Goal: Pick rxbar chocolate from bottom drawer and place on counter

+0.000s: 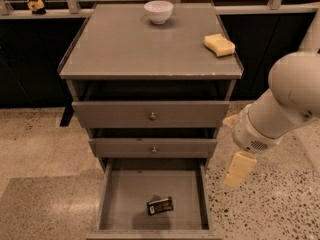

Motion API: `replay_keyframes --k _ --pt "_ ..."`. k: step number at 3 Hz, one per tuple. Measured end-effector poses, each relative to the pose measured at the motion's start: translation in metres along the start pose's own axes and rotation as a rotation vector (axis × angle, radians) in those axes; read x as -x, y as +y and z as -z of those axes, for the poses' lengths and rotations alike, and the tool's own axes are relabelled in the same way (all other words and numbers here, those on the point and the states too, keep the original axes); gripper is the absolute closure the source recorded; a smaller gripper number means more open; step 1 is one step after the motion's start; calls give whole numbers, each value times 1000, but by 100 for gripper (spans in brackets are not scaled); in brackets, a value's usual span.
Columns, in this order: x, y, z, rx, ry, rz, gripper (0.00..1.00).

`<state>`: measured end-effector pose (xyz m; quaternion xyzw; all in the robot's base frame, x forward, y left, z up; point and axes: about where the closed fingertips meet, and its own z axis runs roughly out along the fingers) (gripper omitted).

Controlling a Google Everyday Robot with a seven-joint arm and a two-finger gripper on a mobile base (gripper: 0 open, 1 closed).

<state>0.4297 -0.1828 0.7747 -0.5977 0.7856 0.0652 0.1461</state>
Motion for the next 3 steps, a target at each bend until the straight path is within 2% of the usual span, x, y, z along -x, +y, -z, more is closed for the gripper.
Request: replay_keyframes --k 1,2,3 --pt "7 -8 -62 31 17 -23 0" --pt "8 -14 -114 53 71 -85 0" --pt "10 -14 -114 51 74 -114 0"
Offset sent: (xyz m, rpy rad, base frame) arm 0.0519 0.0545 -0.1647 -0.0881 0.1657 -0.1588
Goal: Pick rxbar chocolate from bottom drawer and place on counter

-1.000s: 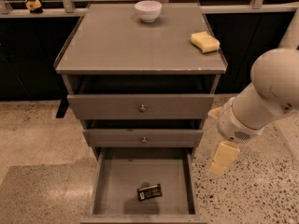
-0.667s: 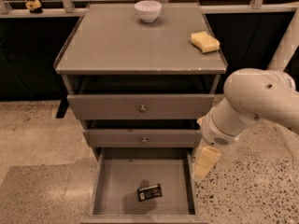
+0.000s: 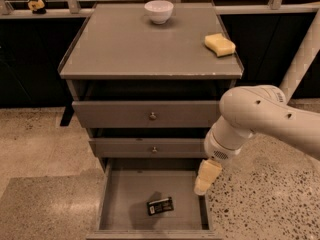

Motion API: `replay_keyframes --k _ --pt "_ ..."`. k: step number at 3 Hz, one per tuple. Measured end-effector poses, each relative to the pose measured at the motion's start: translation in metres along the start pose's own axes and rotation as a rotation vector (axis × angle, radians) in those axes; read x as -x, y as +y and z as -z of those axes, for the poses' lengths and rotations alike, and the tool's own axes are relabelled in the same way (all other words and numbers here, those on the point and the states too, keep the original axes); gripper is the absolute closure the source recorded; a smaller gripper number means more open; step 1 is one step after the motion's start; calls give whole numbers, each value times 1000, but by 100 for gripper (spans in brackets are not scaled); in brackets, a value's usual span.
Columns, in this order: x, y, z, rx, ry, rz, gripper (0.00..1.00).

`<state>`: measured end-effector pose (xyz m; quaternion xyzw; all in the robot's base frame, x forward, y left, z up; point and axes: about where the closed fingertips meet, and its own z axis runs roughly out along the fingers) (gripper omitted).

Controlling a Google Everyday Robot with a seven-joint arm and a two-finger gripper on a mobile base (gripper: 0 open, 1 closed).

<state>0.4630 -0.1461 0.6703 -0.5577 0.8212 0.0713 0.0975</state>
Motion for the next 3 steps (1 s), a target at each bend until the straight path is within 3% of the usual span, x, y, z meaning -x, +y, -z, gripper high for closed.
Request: replay_keyframes --k 1,2,3 --pt "0 0 0 0 0 0 0" --pt "-4 7 -23 -18 -23 0 0" --pt "-17 33 -90 -4 -42 1 0"
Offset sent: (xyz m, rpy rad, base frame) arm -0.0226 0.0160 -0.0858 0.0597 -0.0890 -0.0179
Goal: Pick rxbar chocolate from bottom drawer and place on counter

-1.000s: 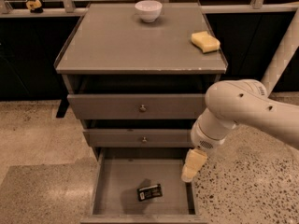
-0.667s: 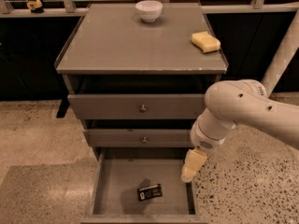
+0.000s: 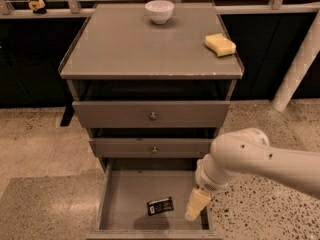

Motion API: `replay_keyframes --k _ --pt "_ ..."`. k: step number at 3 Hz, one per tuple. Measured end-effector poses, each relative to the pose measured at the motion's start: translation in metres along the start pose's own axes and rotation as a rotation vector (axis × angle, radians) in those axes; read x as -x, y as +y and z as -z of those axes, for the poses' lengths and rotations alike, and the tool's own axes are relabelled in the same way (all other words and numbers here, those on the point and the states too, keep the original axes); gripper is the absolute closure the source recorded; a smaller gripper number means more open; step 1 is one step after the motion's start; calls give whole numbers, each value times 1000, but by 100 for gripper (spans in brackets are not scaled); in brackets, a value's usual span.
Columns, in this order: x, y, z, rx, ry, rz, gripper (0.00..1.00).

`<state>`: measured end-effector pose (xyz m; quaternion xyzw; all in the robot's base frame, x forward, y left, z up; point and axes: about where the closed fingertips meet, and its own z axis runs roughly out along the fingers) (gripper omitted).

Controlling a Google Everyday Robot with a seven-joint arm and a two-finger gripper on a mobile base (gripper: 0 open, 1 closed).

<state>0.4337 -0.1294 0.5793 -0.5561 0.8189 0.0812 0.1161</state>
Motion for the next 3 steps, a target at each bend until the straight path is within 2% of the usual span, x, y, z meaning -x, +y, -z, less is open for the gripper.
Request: replay_keyframes --k 1,2,3 --pt "-9 16 -68 -7 22 30 0" --pt "-3 27 -140 71 7 15 0" --pt "-3 27 -140 71 7 15 0"
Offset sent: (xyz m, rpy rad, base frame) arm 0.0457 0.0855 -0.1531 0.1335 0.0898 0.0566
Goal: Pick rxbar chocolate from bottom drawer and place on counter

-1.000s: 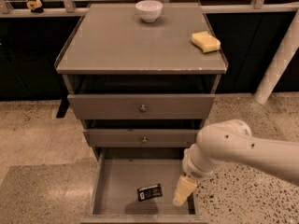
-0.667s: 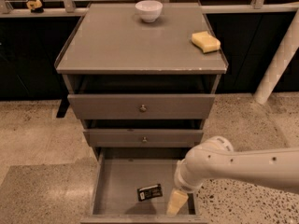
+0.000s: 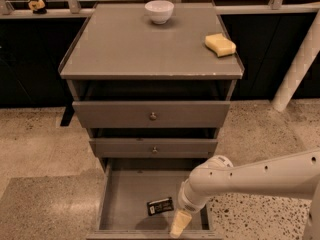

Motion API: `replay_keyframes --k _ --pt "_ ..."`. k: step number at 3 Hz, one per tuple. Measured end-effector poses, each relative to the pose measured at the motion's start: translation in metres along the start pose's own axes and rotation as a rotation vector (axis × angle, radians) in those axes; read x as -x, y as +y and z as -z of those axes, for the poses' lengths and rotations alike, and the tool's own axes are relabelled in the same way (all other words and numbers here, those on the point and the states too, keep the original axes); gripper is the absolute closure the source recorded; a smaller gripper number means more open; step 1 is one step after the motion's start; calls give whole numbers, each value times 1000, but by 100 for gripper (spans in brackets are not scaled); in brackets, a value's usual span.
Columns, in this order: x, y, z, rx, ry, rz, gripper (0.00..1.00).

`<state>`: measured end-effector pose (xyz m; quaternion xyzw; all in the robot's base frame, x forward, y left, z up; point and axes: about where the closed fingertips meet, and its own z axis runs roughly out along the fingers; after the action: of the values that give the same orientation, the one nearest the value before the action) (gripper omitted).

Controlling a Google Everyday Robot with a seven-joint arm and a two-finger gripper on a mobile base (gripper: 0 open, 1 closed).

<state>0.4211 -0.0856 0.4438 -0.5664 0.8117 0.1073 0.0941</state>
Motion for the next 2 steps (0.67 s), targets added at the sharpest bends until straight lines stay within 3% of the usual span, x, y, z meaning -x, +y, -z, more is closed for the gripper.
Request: replay_keyframes --k 1,2 --pt "-3 -18 -13 -28 5 -33 0" --pt "-7 -62 -36 -86 -34 -42 0"
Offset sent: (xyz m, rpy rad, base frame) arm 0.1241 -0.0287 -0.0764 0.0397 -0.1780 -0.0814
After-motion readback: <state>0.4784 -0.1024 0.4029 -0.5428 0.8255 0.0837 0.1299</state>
